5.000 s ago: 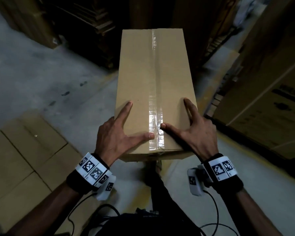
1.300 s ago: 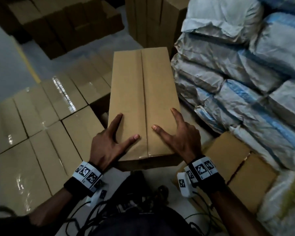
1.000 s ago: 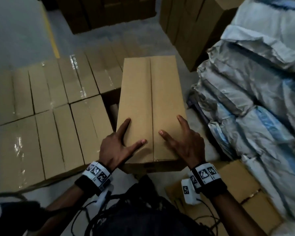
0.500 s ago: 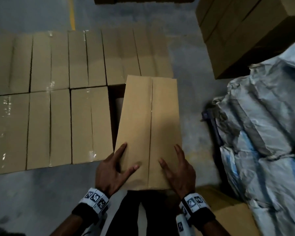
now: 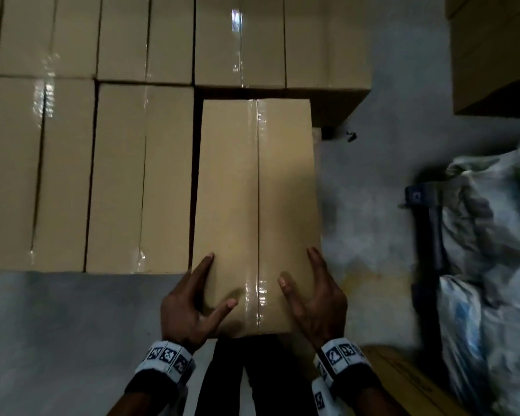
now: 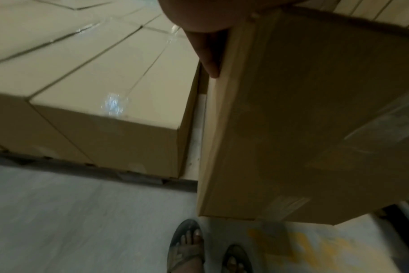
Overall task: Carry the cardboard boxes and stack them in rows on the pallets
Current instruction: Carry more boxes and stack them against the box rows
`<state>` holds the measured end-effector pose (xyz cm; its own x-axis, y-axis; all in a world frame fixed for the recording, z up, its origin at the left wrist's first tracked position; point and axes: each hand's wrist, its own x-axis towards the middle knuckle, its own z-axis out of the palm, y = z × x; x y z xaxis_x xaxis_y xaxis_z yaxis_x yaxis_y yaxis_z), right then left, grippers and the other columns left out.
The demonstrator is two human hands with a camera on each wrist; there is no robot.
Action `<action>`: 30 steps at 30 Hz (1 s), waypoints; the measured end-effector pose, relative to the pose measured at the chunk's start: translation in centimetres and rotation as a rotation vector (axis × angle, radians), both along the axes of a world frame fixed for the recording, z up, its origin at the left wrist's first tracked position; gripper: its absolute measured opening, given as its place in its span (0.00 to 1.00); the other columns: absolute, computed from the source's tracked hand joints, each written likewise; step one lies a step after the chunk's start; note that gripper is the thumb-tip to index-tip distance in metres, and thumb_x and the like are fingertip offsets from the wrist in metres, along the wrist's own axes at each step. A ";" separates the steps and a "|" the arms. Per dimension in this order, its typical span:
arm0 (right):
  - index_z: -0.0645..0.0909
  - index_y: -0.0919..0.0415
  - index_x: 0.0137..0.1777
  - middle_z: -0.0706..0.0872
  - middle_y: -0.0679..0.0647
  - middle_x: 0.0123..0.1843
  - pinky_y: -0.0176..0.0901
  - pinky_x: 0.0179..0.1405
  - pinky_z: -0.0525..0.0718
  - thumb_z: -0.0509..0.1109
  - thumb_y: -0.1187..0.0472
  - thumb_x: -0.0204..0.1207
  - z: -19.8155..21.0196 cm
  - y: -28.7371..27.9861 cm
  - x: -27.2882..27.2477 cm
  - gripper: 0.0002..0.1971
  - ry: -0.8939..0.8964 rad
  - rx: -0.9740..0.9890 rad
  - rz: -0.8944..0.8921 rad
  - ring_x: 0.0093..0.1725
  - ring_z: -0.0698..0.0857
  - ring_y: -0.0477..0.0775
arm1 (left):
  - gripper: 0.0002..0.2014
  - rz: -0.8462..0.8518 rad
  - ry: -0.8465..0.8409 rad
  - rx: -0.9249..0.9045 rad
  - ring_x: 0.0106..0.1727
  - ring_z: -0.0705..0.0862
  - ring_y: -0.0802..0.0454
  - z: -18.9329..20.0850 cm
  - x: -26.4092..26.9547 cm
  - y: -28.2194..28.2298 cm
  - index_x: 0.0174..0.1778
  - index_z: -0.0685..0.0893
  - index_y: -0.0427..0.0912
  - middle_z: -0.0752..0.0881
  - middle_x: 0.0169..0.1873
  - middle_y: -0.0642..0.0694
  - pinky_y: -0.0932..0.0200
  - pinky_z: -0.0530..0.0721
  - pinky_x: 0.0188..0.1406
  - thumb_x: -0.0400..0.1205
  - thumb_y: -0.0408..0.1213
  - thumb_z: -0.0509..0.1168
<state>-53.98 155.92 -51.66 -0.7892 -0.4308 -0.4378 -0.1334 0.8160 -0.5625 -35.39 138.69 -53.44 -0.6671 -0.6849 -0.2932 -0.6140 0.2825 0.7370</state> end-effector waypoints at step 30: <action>0.49 0.41 0.91 0.61 0.50 0.90 0.41 0.77 0.61 0.73 0.39 0.79 -15.6 -4.7 -0.4 0.46 -0.179 -0.090 -0.059 0.86 0.66 0.56 | 0.37 -0.192 -0.340 -0.223 0.87 0.62 0.39 -13.2 2.8 1.6 0.87 0.69 0.50 0.57 0.90 0.41 0.35 0.70 0.80 0.83 0.59 0.69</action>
<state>-54.36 151.24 -67.27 -0.7273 -0.4299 -0.5350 0.0213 0.7650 -0.6437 -32.59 140.24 -66.65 -0.6796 -0.6294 -0.3768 -0.7316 0.5443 0.4105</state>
